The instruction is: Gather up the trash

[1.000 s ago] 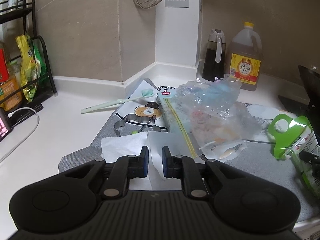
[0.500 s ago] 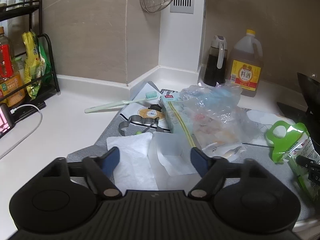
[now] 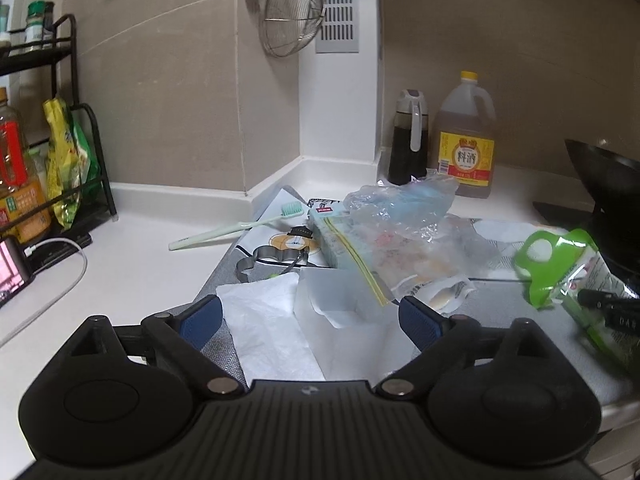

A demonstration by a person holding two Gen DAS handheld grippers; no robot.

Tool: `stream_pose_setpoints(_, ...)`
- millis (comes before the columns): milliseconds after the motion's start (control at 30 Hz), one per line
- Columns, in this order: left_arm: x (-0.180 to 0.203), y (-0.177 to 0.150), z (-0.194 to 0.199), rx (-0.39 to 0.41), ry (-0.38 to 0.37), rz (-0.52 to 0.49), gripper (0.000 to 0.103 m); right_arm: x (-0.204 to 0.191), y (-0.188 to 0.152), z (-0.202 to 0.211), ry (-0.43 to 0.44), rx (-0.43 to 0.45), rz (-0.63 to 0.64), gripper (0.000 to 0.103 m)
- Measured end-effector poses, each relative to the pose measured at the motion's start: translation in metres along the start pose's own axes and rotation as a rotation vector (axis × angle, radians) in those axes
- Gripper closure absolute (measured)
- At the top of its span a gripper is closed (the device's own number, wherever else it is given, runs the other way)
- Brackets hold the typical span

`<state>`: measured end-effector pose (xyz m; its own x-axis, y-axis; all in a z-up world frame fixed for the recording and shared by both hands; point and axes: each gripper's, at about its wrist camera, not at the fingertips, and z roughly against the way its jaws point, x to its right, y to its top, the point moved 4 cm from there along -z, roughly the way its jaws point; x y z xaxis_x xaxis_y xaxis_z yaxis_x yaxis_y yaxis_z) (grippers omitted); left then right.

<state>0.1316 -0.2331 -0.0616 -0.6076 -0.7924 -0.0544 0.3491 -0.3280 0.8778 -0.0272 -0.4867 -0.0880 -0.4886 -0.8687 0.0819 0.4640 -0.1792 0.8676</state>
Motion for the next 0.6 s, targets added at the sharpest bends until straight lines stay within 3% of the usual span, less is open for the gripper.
stream_pose_setpoints(300, 0.034, 0.004, -0.014, -0.021, -0.016, -0.026, 0.006, -0.001, -0.001, -0.001, 0.003, -0.003, -0.004, 0.071)
stream_pose_setpoints(600, 0.061, -0.002, -0.051, -0.109, 0.088, -0.047, 0.006, 0.000, -0.003, -0.005, 0.003, -0.010, -0.009, 0.070)
